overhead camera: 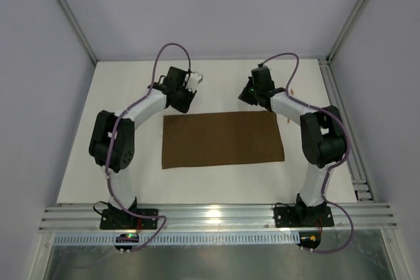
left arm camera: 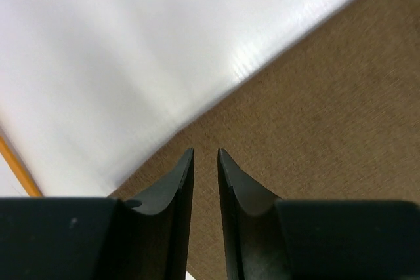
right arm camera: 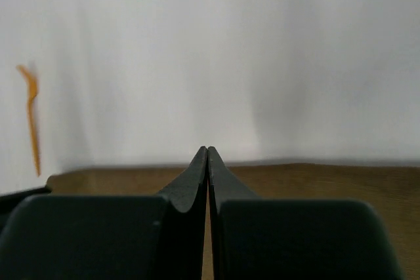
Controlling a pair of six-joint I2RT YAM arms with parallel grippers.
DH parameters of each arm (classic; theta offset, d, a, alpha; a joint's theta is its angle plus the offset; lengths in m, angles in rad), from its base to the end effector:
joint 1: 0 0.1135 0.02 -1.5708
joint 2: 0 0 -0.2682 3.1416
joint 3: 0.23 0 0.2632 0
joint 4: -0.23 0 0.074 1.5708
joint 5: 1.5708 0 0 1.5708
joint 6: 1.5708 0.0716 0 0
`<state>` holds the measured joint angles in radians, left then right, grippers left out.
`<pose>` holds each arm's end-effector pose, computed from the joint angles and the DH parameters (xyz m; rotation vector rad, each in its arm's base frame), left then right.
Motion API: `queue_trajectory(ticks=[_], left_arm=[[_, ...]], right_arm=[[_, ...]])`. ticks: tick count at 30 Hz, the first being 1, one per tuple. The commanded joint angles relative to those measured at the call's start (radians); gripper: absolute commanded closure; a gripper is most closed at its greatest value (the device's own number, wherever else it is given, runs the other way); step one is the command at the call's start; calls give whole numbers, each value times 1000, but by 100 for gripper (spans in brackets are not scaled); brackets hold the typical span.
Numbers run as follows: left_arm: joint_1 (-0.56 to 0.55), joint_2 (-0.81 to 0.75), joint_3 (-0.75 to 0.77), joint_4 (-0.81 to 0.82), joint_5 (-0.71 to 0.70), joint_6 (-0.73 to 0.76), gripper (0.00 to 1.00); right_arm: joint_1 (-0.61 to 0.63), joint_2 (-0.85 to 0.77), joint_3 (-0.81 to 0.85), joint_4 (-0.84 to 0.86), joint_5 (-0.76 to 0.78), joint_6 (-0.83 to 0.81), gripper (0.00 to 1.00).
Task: Fold the napkin into a case and place the utensils inside
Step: Smooth out the rectangle-folded napkin at the center of the board.
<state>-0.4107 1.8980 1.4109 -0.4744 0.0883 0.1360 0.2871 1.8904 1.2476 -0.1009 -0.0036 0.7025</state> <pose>0.4045 -0.1830 0.1814 0.7200 2.4372 -0.2206 0.4339 0.1284 0.1640 0.4866 2.3181 0.4974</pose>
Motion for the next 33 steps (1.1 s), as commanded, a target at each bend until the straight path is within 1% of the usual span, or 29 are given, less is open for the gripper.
queue_trajectory(ticks=[1,3,4,6,7,8,9,14,19,24,28,33], left_arm=[[3,-14,65,-21,38,-49,78],[3,25,63,-27,37,-52,79],[3,39,60,-27,33,-50,80],[1,71,56,-21,12,-50,80],[4,81,51,-17,1,-49,80],[6,88,49,-10,-11,-50,81],[9,101,48,2,-15,-50,80],[30,137,56,19,-41,-47,81],[46,158,62,0,-27,-50,82],[67,147,40,3,-61,-41,81],[99,151,16,-4,-78,-36,82],[108,147,-1,-1,-78,-18,82]], right_arm=[[125,-24,67,4,-65,-68,97],[162,13,73,36,-108,-31,97],[193,59,97,47,-140,-6,97],[216,102,124,59,-177,17,97],[233,136,137,91,-212,40,97],[241,148,141,95,-219,54,97],[248,159,145,137,-222,61,97],[256,223,164,133,-202,109,97],[242,236,139,107,-158,147,97],[207,204,73,81,-113,192,97],[155,156,4,93,-96,216,97],[81,119,-54,93,-98,235,97]])
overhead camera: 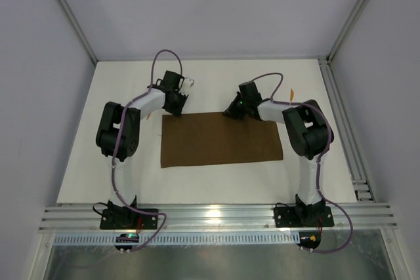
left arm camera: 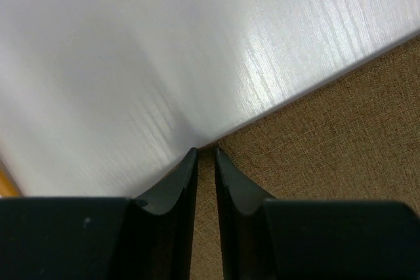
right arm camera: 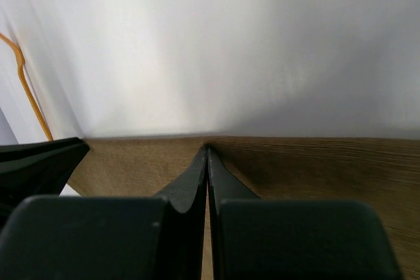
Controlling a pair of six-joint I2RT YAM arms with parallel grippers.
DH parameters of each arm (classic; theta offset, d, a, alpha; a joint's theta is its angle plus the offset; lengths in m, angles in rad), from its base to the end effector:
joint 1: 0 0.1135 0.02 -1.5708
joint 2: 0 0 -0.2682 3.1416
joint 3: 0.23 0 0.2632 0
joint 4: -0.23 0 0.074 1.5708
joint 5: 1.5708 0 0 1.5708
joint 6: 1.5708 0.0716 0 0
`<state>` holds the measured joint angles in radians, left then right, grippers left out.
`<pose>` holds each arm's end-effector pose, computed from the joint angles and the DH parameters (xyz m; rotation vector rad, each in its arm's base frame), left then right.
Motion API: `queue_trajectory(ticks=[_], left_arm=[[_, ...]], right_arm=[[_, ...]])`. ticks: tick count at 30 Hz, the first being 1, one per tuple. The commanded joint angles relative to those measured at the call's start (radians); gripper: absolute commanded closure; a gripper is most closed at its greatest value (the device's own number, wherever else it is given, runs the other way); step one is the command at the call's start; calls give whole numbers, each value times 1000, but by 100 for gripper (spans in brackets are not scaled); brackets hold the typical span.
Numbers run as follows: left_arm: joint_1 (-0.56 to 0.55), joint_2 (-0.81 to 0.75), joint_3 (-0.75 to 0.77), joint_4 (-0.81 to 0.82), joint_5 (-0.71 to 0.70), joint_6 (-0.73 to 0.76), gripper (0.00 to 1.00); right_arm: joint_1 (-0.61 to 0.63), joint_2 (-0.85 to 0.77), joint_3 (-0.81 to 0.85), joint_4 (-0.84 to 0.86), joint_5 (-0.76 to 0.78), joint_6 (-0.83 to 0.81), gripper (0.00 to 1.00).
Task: Fold the napkin into a case and place the utensils inside
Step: Smooth out the rectangle-folded napkin at the center of the board.
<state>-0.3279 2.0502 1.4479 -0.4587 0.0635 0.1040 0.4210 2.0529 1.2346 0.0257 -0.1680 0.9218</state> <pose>0.4339 -0.1524 0.1288 0.5865 2.5715 -0.1600 0.4193 0.2009 0.1021 0.5387 2.4564 0.8067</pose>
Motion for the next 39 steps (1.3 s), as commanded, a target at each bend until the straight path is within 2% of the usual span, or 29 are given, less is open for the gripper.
queue_trajectory(ticks=[1,9,22,31,39], left_arm=[[26,-5,-38,-17,-53,19,82],[27,-4,-49,-5,-82,26,82],[27,-15,-61,-1,-80,51,82],[27,-27,-69,-5,-70,66,81],[29,-76,-47,-44,-67,85,79]], right_arm=[[-82,-62,-70,-32,68,28,97],[-211,-168,-210,37,96,83,97],[-347,-232,-251,19,163,98,97],[-383,-232,-247,5,220,78,97],[-383,-214,-227,-3,199,49,97]])
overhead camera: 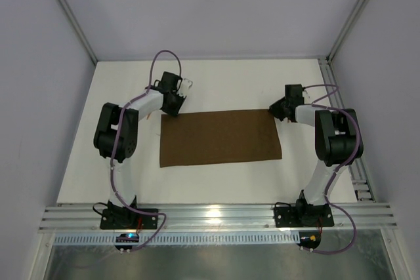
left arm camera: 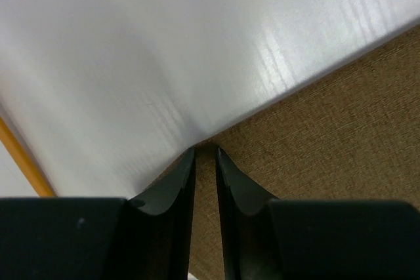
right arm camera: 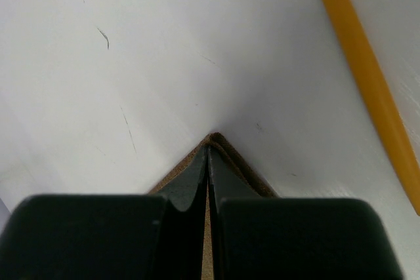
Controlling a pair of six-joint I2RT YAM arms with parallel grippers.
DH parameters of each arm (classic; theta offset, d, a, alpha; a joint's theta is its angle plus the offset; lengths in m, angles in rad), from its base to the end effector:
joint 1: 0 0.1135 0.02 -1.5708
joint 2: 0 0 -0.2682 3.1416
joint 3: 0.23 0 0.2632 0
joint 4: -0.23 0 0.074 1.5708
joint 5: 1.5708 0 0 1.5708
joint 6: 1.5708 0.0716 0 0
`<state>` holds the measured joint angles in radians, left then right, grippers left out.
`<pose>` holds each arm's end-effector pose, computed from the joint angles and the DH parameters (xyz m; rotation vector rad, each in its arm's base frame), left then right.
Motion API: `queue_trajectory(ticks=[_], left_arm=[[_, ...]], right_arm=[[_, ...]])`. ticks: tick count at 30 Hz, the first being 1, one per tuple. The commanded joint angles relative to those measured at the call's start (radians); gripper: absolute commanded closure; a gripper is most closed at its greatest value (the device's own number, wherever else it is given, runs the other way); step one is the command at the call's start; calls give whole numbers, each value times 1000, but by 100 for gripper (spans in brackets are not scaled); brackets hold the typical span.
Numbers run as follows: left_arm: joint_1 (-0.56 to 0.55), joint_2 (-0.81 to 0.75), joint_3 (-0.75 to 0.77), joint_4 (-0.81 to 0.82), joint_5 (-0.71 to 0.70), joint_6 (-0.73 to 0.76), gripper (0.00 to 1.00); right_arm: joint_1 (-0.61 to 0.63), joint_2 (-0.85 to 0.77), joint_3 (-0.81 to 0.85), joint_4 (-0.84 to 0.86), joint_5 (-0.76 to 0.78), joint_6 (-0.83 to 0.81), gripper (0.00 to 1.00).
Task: Fold the napkin into a case and place the utensils inside
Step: Smooth out the rectangle-folded napkin at the center of the board.
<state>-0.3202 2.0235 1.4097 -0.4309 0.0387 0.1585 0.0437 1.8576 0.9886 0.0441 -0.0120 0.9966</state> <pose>0.4305 -0.1457 0.1303 0.6340 2.5404 -0.1075 0.4055 0.0186 0.1068 1.1211 2.1847 0.4903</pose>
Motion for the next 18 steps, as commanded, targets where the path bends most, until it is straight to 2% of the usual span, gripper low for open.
queue_trajectory(ticks=[1,14,18], left_arm=[[21,-57,-12,-75,-42,35,79],[110,-74,-66,-88,-76,61,81],[138,-95,-67,-89,-42,55,81]], right_arm=[[-5,-18,21,-23,41,-26,97],[-5,-15,25,-26,40,-39,97],[-5,-14,28,-26,30,-61,97]])
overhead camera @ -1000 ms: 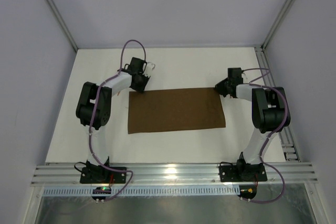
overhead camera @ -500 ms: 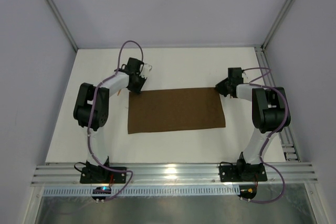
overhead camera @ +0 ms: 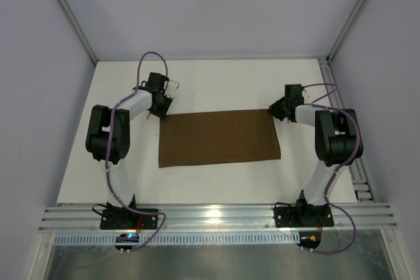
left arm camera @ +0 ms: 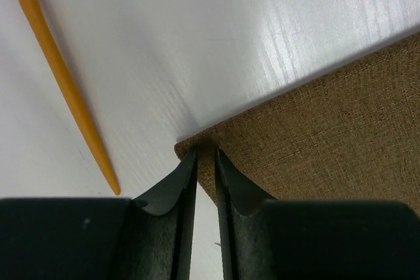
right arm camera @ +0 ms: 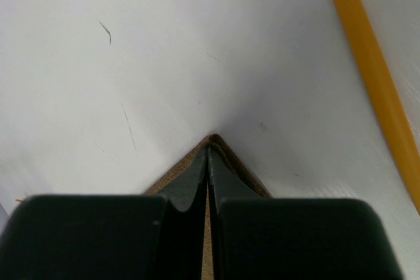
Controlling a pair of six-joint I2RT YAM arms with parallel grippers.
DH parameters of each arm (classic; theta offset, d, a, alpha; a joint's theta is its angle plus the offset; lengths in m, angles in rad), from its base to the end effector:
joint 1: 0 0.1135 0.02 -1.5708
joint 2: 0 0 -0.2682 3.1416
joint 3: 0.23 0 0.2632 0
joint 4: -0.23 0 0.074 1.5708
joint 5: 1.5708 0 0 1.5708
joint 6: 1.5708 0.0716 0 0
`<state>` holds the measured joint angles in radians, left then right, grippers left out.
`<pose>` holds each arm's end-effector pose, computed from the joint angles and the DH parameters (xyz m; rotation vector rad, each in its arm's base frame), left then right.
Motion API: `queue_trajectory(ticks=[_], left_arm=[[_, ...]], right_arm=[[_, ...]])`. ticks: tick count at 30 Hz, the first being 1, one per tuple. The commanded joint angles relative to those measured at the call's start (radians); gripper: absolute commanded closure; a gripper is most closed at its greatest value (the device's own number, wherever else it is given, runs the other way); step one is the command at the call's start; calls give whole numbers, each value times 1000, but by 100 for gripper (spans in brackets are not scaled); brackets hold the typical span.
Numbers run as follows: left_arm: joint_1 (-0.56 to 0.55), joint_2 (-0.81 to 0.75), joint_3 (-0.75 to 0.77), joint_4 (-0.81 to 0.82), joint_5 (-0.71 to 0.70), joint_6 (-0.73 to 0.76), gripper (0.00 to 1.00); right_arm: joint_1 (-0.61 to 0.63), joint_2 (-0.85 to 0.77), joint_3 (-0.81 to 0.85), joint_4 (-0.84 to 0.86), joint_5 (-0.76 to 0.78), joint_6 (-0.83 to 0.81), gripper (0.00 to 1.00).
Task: Fold the napkin into a case and place the utensils inside
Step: Smooth out the rectangle-folded napkin at the center of the board.
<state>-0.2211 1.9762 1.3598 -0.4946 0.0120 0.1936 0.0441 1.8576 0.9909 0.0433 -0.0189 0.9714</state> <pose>0.4234 -0.0961 0.1303 0.5558 2.6237 -0.0247 0.4060 0.0193 0.1075 1.0890 2.1983 0.4880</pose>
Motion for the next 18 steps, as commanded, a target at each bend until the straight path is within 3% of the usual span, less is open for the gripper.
queue_trajectory(ticks=[1,6,10,11,14,18], left_arm=[[39,-72,-19,-32,20,20,81],[39,-166,-5,-65,131,10,75],[39,-223,35,-107,149,-9,68],[46,-240,38,-119,148,-13,67],[57,-254,24,-173,122,-20,67],[57,-275,-65,-194,126,-28,68]], right_arm=[[-6,-12,28,-28,39,-43,97],[16,-84,110,-108,33,-233,93],[22,-225,152,-202,48,-377,70],[22,-244,187,-300,72,-405,56],[23,-265,233,-503,111,-511,38],[23,-267,151,-608,45,-574,34]])
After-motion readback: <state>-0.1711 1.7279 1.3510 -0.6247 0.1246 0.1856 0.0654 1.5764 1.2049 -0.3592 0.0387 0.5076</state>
